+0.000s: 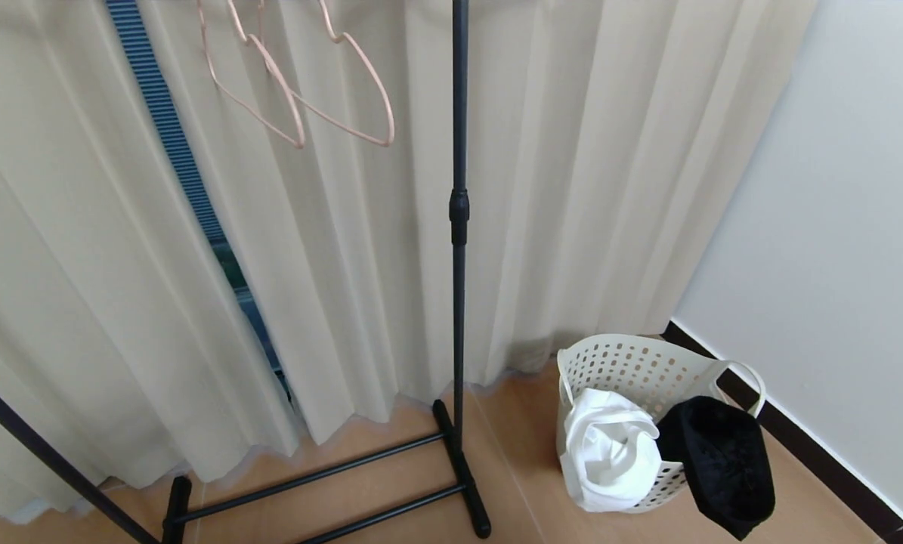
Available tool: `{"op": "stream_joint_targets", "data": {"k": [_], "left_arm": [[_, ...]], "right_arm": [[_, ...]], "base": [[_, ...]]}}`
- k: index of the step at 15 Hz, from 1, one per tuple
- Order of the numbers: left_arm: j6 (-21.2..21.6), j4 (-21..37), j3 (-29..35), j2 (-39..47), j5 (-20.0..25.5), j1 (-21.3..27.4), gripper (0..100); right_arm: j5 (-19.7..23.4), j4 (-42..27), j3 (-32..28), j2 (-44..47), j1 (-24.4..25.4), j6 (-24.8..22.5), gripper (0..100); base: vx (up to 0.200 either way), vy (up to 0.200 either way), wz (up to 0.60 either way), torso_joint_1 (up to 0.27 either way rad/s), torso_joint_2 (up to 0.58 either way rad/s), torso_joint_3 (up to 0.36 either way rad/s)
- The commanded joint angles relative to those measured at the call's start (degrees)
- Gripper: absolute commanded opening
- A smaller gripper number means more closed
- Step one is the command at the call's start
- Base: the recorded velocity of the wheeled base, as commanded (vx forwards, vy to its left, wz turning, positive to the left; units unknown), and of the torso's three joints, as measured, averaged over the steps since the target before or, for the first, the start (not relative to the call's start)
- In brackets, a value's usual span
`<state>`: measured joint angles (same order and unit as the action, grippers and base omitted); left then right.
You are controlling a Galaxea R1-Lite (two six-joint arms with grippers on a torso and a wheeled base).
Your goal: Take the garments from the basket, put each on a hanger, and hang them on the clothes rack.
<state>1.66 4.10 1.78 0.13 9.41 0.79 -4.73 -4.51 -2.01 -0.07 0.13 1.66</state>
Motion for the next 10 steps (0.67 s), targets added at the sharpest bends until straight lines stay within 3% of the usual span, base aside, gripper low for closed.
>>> {"op": "stream_joint_targets", "data": {"k": [1, 3, 10], "left_arm": [[0.01, 0.03, -0.02, 0.04, -0.01, 0.00, 100], [0.01, 0.03, -0.02, 0.04, -0.01, 0.00, 100], [-0.25, 0.03, -0.02, 0.04, -0.01, 0.00, 100]], "right_arm": [[-0.02, 0.03, -0.01, 0.07, 0.04, 0.01, 100], [-0.02, 0.03, -0.01, 0.07, 0.04, 0.01, 100], [-0.02, 0.03, -0.01, 0.07, 0.04, -0.60, 100]], "base": [[0.000, -0.200, 0.00, -0.002, 0.00, -0.007], [0.000, -0.200, 0.00, 0.002, 0.00, 0.012], [0.000, 0.000, 0.00, 0.000, 0.00, 0.000]]}}
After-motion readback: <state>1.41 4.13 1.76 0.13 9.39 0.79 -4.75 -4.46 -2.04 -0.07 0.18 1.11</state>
